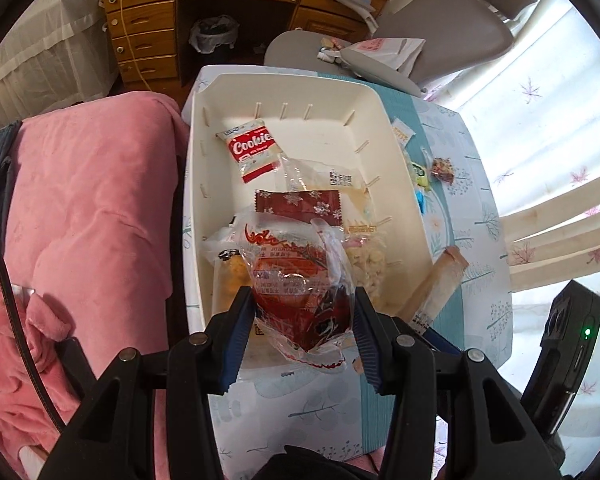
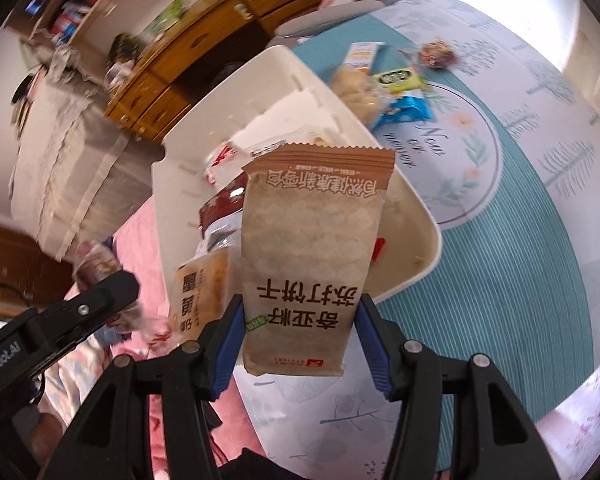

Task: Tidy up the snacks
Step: 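Carry both held packs over the tray and open both grippers inside, then move both open grippers back toward the snacks on the plate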

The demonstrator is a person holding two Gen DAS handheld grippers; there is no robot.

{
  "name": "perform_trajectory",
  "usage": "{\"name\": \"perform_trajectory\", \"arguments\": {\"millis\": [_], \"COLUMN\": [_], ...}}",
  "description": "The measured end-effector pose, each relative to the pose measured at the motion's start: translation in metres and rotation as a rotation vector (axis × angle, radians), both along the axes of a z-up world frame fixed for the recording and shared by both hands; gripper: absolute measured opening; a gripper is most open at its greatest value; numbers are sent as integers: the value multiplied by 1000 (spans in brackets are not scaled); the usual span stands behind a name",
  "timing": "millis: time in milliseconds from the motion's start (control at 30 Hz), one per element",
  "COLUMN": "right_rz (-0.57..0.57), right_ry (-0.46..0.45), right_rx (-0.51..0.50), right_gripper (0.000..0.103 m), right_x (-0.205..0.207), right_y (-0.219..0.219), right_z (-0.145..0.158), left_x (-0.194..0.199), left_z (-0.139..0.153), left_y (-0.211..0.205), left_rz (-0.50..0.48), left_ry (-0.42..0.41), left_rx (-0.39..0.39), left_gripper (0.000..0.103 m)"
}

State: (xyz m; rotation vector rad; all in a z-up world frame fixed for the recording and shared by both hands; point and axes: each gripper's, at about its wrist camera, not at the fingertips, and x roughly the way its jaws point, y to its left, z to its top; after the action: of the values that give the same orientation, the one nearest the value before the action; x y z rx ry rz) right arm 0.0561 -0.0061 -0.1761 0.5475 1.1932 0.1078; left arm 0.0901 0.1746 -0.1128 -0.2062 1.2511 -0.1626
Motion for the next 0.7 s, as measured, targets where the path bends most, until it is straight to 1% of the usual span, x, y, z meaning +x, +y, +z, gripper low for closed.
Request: {"name": "perform_trajectory", "arguments": {"millis": [33, 67, 100, 133, 167, 200, 433, 533, 633, 700], "right_rz": [13, 21, 25, 26, 31, 33, 43, 73, 113, 137], "right_ry": [-6, -11, -16, -20, -21, -23, -29, -47, -65, -65], "right_rx": [6, 13, 17, 21, 28, 34, 48, 48, 53, 60], "right_gripper": [55, 57, 57, 58, 61, 61, 62, 62, 67, 67], "right_x": [0, 0, 0, 0, 0, 0, 4, 7, 8, 10], "right_y": [0, -2, -3, -6, -8, -12, -41, -59, -81, -99], "right_z": [1, 2, 3, 4, 4, 5, 9, 13, 16, 17], "left_x": [-1, -2, -2, -3, -3, -3, -12, -20, -28, -32], "left_z": [0, 1, 2, 3, 5, 7, 12, 14, 16, 15], "left_y": [0, -1, -2, -4, -6, -8, -26, -41, -61, -77], "left_rz": [-2, -1, -2, 1, 5, 10, 66, 104, 148, 187], "left_ry": [-9, -18, -27, -36, -45, -53, -63, -73, -81, -76], "left_rx": [-18, -34, -54, -63, -63, -59, -40, -36, -33, -33], "left_gripper": [47, 50, 54, 63, 69, 71, 72, 74, 74, 74]}}
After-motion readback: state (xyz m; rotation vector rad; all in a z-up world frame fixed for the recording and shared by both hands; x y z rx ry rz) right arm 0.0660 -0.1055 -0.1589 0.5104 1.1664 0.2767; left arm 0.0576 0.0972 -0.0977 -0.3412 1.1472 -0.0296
